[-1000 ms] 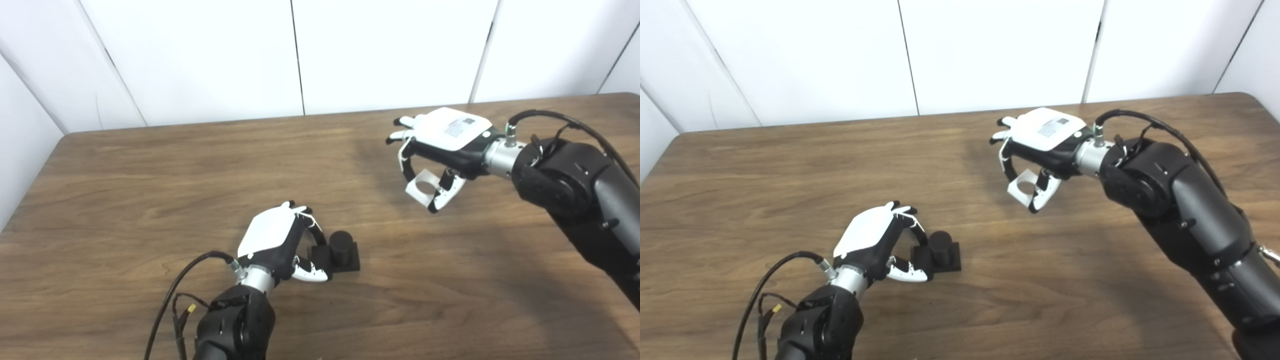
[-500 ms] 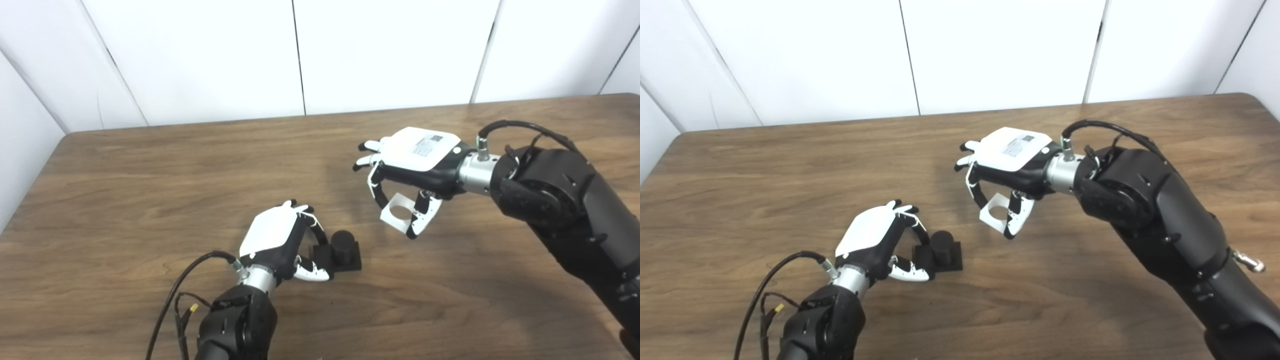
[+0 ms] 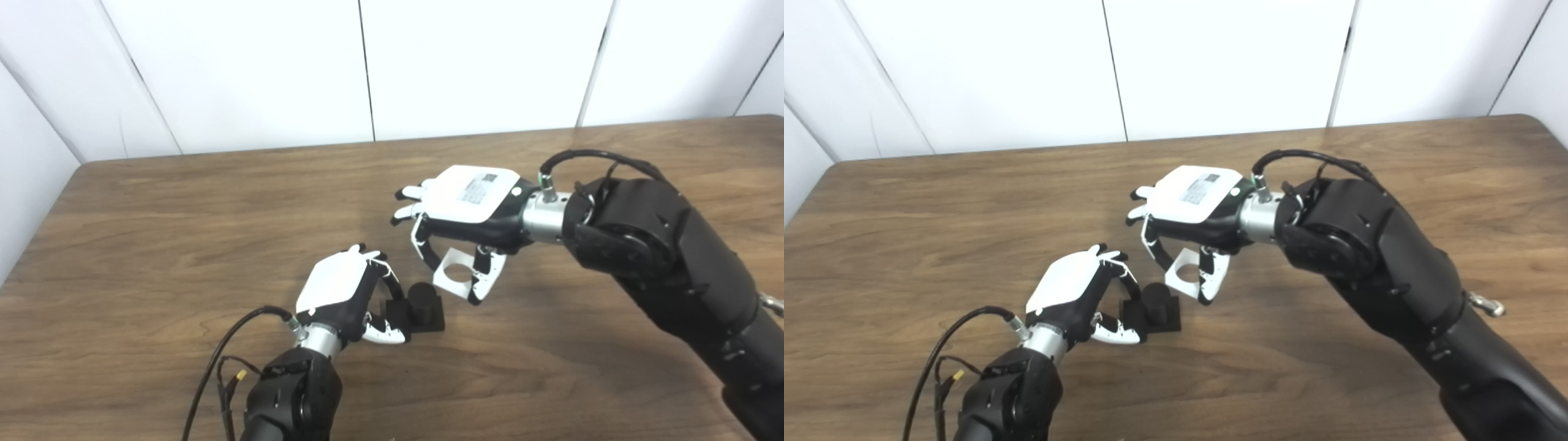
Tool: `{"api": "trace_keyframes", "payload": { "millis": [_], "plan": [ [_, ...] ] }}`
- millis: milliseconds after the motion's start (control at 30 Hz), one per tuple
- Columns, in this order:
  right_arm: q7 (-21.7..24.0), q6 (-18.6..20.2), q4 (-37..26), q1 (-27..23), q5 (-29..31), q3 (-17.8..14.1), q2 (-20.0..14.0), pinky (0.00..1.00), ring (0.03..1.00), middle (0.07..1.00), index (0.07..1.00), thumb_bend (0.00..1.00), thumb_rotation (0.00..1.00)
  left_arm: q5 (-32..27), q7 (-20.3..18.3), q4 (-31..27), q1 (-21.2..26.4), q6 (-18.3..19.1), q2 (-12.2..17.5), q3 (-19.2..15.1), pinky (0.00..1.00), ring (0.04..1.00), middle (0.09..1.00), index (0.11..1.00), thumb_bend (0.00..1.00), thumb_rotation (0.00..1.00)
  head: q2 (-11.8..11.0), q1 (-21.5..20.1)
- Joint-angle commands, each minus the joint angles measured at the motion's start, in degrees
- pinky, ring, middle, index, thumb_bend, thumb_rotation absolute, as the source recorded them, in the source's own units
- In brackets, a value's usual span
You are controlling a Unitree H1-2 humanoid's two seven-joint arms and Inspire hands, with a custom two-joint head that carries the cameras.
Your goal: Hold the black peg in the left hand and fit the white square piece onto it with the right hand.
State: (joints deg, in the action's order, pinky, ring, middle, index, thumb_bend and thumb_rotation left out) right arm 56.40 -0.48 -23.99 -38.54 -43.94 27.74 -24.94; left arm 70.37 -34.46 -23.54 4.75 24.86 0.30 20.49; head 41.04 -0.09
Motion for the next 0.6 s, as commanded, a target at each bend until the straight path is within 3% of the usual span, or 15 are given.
{"api": "trace_keyframes", "payload": {
  "millis": [0,567],
  "plan": [
    [-0.4,-1.1,-1.3,-3.6,-0.5,-0.3,0.7,0.96,1.000,0.913,0.492,0.52,0.14,0.5,0.6,0.8,1.1,-0.8,-0.6,0.8,1.00,1.000,0.900,0.487,0.52,0.06,0.0,0.1],
    [-0.6,-1.9,0.5,-5.3,-0.6,1.1,4.3,0.94,1.000,0.922,0.490,0.52,0.14,0.2,1.3,1.4,1.2,-0.6,-1.1,1.0,1.00,1.000,0.902,0.485,0.52,0.05,-0.1,0.5]
  ]
}}
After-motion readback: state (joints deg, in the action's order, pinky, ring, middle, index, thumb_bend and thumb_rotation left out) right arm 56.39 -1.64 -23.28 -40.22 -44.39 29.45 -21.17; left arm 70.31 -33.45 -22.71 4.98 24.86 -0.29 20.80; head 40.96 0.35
